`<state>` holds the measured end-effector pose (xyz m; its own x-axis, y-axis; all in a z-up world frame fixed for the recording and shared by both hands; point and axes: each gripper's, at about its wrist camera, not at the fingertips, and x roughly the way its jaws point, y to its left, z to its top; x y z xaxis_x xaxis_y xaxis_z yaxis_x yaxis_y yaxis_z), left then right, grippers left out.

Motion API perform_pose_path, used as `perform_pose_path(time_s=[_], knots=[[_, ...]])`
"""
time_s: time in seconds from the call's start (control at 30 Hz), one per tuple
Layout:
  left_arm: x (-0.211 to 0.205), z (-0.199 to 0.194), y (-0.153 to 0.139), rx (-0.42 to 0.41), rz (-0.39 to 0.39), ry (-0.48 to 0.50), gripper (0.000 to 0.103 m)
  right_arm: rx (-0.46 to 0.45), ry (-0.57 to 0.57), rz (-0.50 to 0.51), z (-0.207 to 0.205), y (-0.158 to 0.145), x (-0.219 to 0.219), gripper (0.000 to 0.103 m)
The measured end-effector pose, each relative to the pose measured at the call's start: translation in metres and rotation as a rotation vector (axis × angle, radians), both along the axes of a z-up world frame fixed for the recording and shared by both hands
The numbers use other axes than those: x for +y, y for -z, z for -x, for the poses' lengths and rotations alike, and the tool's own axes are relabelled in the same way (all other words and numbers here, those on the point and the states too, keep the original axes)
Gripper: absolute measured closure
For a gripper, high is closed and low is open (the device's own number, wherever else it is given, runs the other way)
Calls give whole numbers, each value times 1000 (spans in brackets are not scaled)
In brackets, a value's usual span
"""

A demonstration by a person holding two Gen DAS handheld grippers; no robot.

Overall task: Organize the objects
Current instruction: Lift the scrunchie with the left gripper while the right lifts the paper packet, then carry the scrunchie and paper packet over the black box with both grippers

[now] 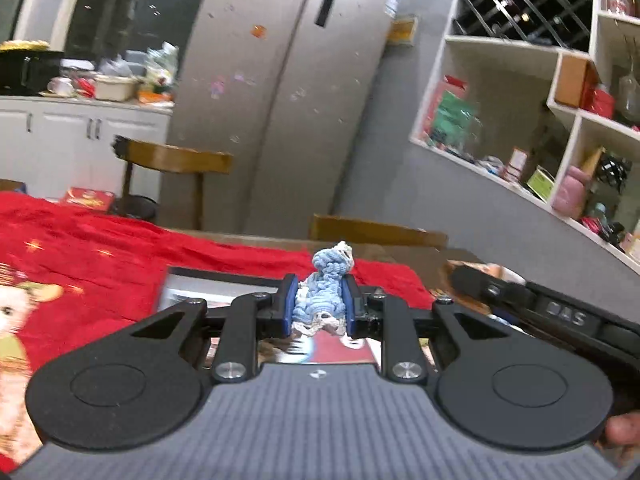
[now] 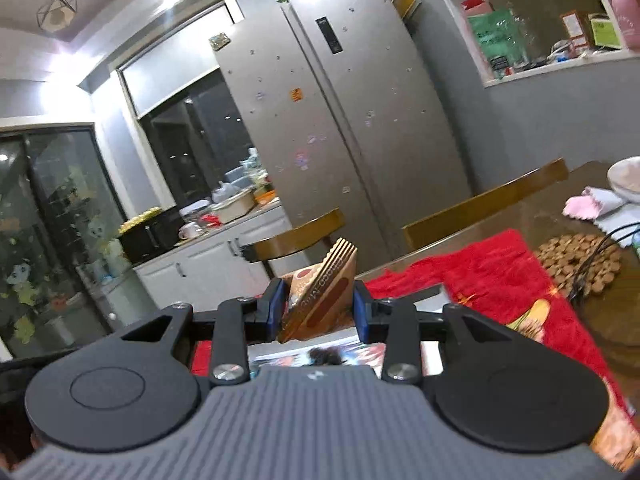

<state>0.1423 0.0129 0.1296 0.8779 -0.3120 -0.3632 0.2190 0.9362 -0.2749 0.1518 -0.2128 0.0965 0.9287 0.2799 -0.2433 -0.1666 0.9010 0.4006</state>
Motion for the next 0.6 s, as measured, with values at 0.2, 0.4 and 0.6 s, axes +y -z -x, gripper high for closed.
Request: perform_pose_path(time_s=[0.2, 0.4, 0.6], knots=[[-51, -35, 27, 52, -7, 55, 76, 26, 18, -37, -20, 20, -16, 64], [-84, -67, 65, 101, -41, 84, 76, 101, 33, -108, -34, 60, -35, 64], [-93, -82, 103, 166, -138, 66, 76, 144, 15, -135, -39, 84, -40, 64]])
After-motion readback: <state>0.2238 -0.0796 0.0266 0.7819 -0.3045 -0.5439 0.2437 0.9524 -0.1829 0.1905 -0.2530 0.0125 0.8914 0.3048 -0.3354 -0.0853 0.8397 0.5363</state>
